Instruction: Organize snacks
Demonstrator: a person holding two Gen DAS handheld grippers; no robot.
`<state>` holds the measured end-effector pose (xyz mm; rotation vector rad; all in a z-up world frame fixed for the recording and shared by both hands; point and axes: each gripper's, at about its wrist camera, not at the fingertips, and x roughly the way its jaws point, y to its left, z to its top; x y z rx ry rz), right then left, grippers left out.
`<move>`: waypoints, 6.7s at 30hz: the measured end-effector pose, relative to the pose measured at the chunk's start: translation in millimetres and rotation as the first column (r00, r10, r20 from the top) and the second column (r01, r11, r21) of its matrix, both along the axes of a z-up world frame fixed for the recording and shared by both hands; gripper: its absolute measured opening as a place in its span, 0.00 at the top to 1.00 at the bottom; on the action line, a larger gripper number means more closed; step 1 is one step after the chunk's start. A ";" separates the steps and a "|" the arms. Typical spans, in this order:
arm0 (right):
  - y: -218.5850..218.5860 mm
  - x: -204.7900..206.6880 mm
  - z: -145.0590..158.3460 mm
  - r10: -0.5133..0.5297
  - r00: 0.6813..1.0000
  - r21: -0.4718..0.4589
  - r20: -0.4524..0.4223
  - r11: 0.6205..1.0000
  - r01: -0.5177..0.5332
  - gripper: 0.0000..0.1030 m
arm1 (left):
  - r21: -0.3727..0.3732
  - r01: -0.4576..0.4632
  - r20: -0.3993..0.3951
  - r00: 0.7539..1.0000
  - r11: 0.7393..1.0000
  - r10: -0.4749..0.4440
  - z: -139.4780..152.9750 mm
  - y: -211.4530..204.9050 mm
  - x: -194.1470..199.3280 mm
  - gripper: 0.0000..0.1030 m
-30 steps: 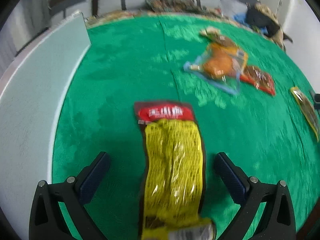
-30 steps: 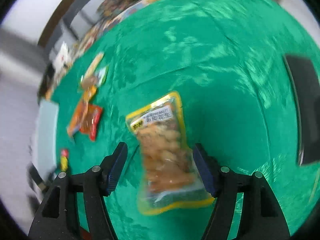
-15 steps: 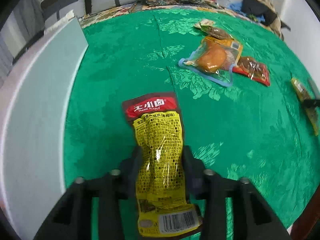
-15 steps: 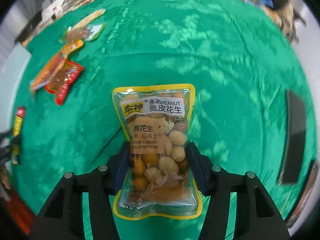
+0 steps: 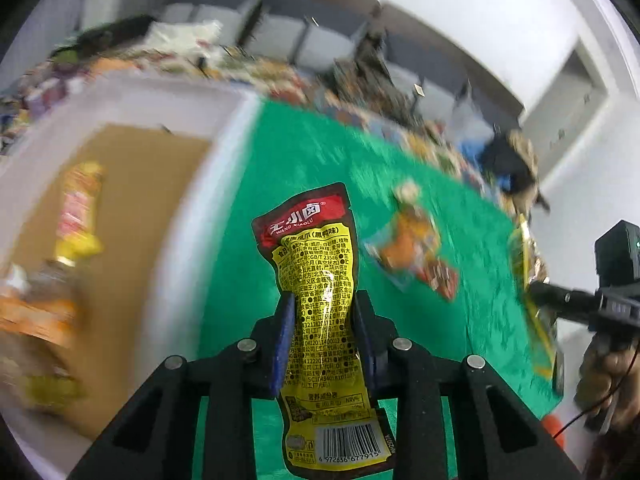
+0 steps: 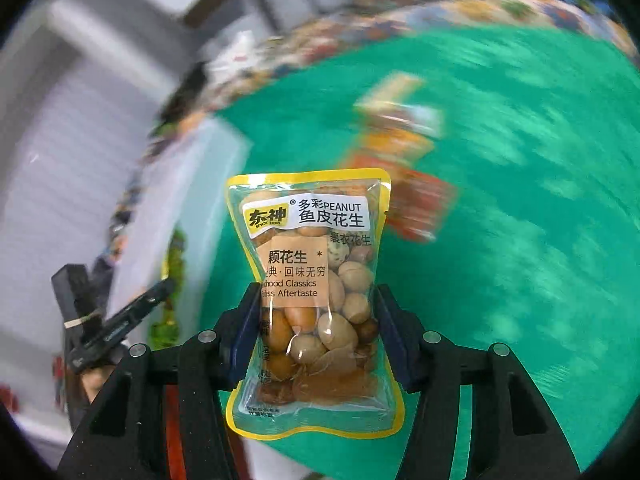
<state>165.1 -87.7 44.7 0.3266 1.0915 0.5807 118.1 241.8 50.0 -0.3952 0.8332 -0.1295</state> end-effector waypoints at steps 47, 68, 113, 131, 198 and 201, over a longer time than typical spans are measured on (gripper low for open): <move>-90.4 -40.0 -123.6 -0.244 0.912 -0.449 0.329 0.810 0.378 0.33 | 0.356 0.158 -0.145 0.983 0.921 -0.112 -128.0 -201.6 40.4 0.04; -94.8 -35.9 -128.0 -0.285 0.906 -0.449 0.313 0.796 0.406 0.18 | 0.376 0.121 -0.101 0.991 0.919 -0.089 -143.3 -192.1 51.8 0.00; -94.9 -35.3 -129.2 -0.286 0.906 -0.447 0.313 0.797 0.406 0.17 | 0.322 0.475 -0.376 0.858 0.819 -0.350 -126.8 -246.1 230.6 0.20; -94.7 -35.0 -129.8 -0.286 0.906 -0.447 0.313 0.797 0.406 0.17 | 0.250 0.174 -0.304 0.948 0.952 -0.094 -127.1 -141.1 95.1 0.48; -94.0 -34.6 -130.3 -0.287 0.905 -0.446 0.313 0.797 0.407 0.17 | 0.380 0.216 -0.102 0.976 0.899 -0.191 -142.4 -149.2 57.7 0.00; -94.0 -34.5 -130.3 -0.287 0.905 -0.446 0.313 0.797 0.407 0.17 | 0.380 0.216 -0.102 0.976 0.899 -0.191 -142.4 -149.2 57.7 0.00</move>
